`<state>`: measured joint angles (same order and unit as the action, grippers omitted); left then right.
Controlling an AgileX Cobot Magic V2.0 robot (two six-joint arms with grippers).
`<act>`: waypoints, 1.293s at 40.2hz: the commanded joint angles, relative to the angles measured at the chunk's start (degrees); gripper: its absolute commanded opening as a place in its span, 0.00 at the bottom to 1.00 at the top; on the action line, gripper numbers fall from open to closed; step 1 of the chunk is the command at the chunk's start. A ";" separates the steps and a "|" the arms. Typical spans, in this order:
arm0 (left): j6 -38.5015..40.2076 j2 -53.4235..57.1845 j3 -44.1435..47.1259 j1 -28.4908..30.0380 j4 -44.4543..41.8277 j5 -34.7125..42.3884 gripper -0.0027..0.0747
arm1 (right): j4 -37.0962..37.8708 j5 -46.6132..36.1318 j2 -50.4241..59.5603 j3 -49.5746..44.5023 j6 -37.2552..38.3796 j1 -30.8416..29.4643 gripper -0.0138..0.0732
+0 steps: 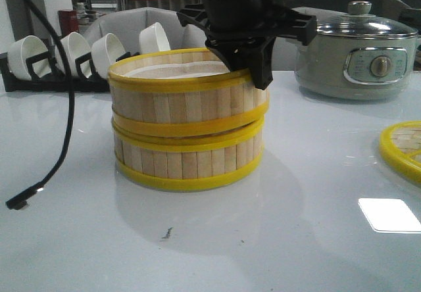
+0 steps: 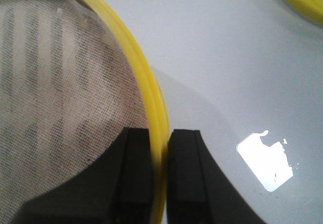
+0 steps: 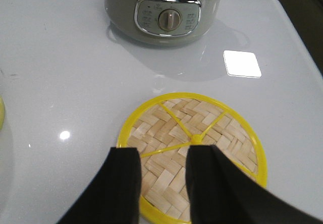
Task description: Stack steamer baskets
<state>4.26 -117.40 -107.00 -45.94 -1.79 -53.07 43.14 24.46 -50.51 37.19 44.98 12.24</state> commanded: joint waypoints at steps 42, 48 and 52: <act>1.58 3.85 -2.28 -0.29 2.23 2.55 0.55 | 1.91 -3.02 0.35 2.16 0.02 -0.21 0.55; 1.58 3.85 -2.28 -0.29 2.30 2.55 0.55 | 1.91 -3.01 0.29 2.16 0.02 -0.21 0.55; 1.58 3.85 -2.28 -0.29 2.69 2.65 0.55 | 1.91 -3.01 0.29 2.16 0.02 -0.21 0.55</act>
<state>5.28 -117.40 -107.31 -45.94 0.00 -52.56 43.14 24.46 -50.51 37.19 44.98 12.24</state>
